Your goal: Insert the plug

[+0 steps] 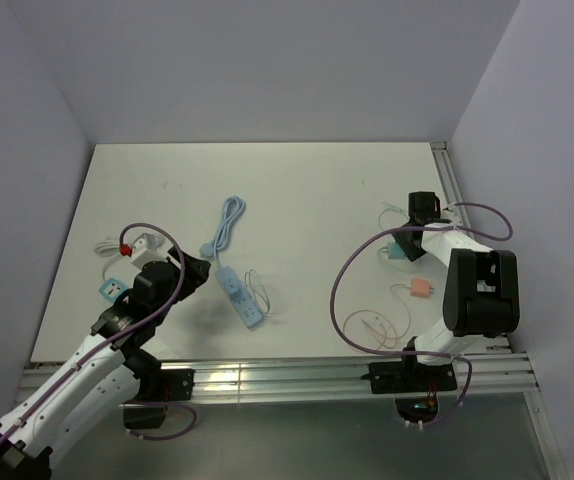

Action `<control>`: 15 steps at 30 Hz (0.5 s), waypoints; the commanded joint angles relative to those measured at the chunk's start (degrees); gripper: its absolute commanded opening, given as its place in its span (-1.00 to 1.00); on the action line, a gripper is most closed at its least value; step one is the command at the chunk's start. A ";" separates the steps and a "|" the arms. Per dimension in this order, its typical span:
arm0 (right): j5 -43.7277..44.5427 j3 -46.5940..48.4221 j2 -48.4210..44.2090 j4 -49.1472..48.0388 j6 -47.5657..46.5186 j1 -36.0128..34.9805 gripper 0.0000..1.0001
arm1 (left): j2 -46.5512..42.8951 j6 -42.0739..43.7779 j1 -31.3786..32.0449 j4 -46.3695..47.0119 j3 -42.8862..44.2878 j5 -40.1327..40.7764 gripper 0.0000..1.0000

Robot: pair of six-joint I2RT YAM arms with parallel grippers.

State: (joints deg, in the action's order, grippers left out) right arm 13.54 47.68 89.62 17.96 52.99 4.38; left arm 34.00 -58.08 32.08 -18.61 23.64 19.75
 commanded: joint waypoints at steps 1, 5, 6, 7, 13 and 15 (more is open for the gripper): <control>-2.11 0.83 1.52 0.15 -1.48 0.19 0.04 | 0.28 0.69 0.09 2.00 0.35 -0.85 0.39; -2.82 0.14 0.82 -0.11 -2.72 0.10 0.31 | 0.19 0.61 0.01 2.26 -0.08 -1.11 0.39; -2.64 -0.22 0.55 -0.11 -2.72 0.10 0.34 | 0.02 0.52 0.01 2.44 -0.17 -1.29 0.38; -2.73 -0.48 0.20 -0.11 -2.81 0.10 0.36 | 0.10 0.43 0.09 2.61 -0.26 -1.38 0.38; -2.91 -1.98 -1.82 0.24 -2.11 -0.25 0.36 | 0.54 0.34 0.01 2.88 -0.17 -1.82 0.38; -2.91 -1.80 -1.56 0.24 -1.84 -0.51 0.35 | 0.72 0.34 0.01 3.32 -0.26 -1.91 0.38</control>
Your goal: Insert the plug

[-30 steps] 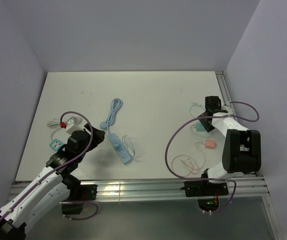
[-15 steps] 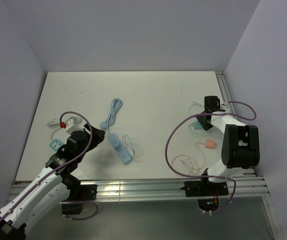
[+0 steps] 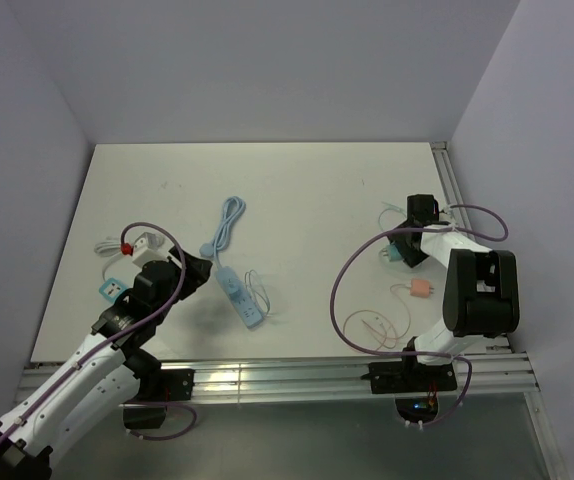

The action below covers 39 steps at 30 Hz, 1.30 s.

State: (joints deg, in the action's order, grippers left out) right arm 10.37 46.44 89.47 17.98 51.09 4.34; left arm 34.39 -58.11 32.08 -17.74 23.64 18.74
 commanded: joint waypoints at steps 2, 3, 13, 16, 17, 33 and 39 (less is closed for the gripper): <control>-0.70 -0.21 -0.71 0.13 0.24 -0.65 0.30 | 0.59 0.36 0.01 2.36 -0.08 -1.16 0.38; -0.88 -0.20 -0.53 -0.39 0.24 -0.73 0.20 | 0.59 0.36 0.01 2.44 -0.08 -1.25 0.38; -4.13 -1.78 -9.02 -9.18 -8.53 -4.07 -0.44 | -0.99 1.33 0.01 2.35 0.27 -2.83 0.36; -1.41 -1.26 -15.26 -11.90 -13.71 -9.77 -0.70 | -0.91 1.85 0.01 4.54 -0.08 -5.54 0.34; -0.54 -0.91 -16.77 -12.78 -15.30 -11.09 -0.82 | -0.91 2.03 0.09 5.42 -0.43 -6.60 0.33; -22.48 -5.65 -32.77 -24.03 -4.46 -26.22 -0.85 | 0.32 2.12 0.01 38.29 -8.08 -32.01 0.16; -22.15 -5.74 -32.61 -24.66 2.96 -35.18 -0.85 | 3.22 0.63 0.09 46.99 -9.75 -35.43 0.00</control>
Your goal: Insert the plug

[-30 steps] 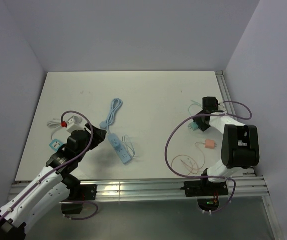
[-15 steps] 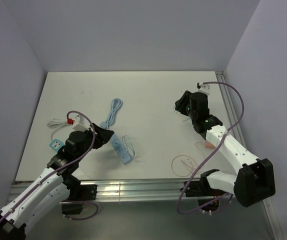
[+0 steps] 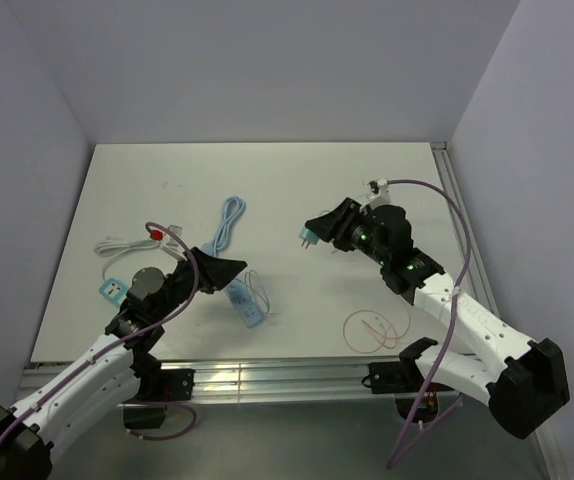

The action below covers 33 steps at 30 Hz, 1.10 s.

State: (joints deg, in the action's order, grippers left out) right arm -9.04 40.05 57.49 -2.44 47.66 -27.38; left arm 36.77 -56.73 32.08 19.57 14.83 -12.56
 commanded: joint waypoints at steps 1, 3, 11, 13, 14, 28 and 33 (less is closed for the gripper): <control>-2.04 0.99 -0.19 -4.33 6.65 -4.69 -0.85 | 1.10 -0.92 0.18 9.87 -0.94 -4.06 -0.01; 0.23 1.69 0.68 -3.72 6.92 -8.12 -0.85 | 1.54 -0.58 0.36 9.87 -0.77 -4.23 -0.03; 2.53 5.47 5.60 -4.51 8.15 -15.16 -0.84 | 0.41 1.62 2.20 6.88 0.81 -1.95 0.09; 3.41 6.70 7.19 -4.51 8.41 -17.00 -0.84 | 0.49 1.88 2.55 6.62 1.34 -1.51 0.13; 3.67 7.14 7.80 -4.77 8.59 -17.53 -0.85 | 0.49 2.32 2.90 6.18 1.43 -1.16 0.18; 4.73 11.71 14.49 -5.30 9.56 -23.16 -0.84 | 1.55 3.38 5.45 6.62 1.96 1.39 0.30; 4.38 12.24 15.63 -5.91 9.91 -24.48 -0.85 | 2.07 3.03 5.54 5.92 2.05 2.27 0.27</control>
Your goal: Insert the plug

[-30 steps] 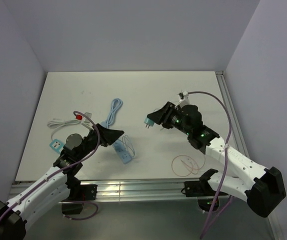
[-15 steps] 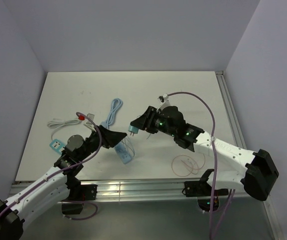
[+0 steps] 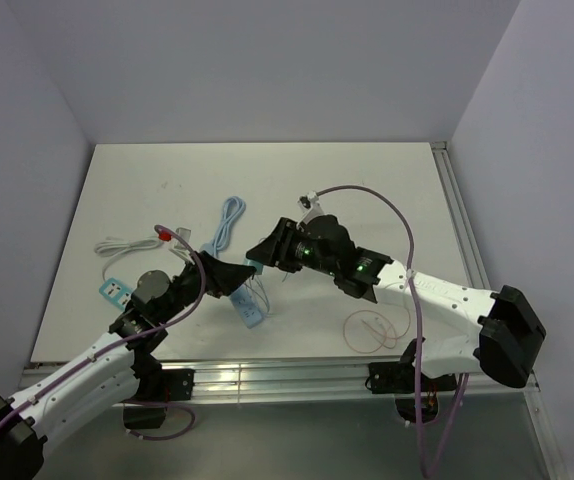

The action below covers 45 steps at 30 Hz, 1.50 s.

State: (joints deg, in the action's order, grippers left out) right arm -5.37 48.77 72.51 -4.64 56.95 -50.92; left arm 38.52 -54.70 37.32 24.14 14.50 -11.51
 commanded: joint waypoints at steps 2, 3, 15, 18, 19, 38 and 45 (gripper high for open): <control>0.71 3.78 1.31 -3.79 0.62 -1.20 -0.84 | 0.76 0.82 0.38 1.43 2.29 1.22 0.23; 0.62 3.96 1.49 -3.97 0.71 -1.55 -0.84 | 0.94 0.73 0.38 1.52 2.20 1.22 0.22; -2.71 4.49 0.27 -2.13 -5.79 -2.00 0.12 | -0.90 1.61 0.30 -4.09 2.20 3.59 -0.99; -4.38 3.79 -1.67 0.07 -10.27 -1.73 0.22 | -3.19 2.40 0.30 -4.72 1.41 3.08 -0.99; -5.52 3.52 -2.19 0.42 -12.37 -1.64 0.22 | -3.80 2.58 0.30 -4.63 1.15 2.81 -0.99; -20.99 -1.83 -11.42 3.68 -24.17 -0.32 0.05 | -3.10 1.79 0.21 3.63 0.79 -10.81 -0.99; -21.88 -2.81 -11.60 4.29 -25.30 -0.32 0.04 | -3.89 1.34 0.21 6.27 0.96 -14.24 -0.99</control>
State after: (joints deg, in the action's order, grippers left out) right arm -25.98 46.04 62.26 -0.23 33.30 -51.59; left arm 35.59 -53.19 37.69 25.50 14.48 -22.59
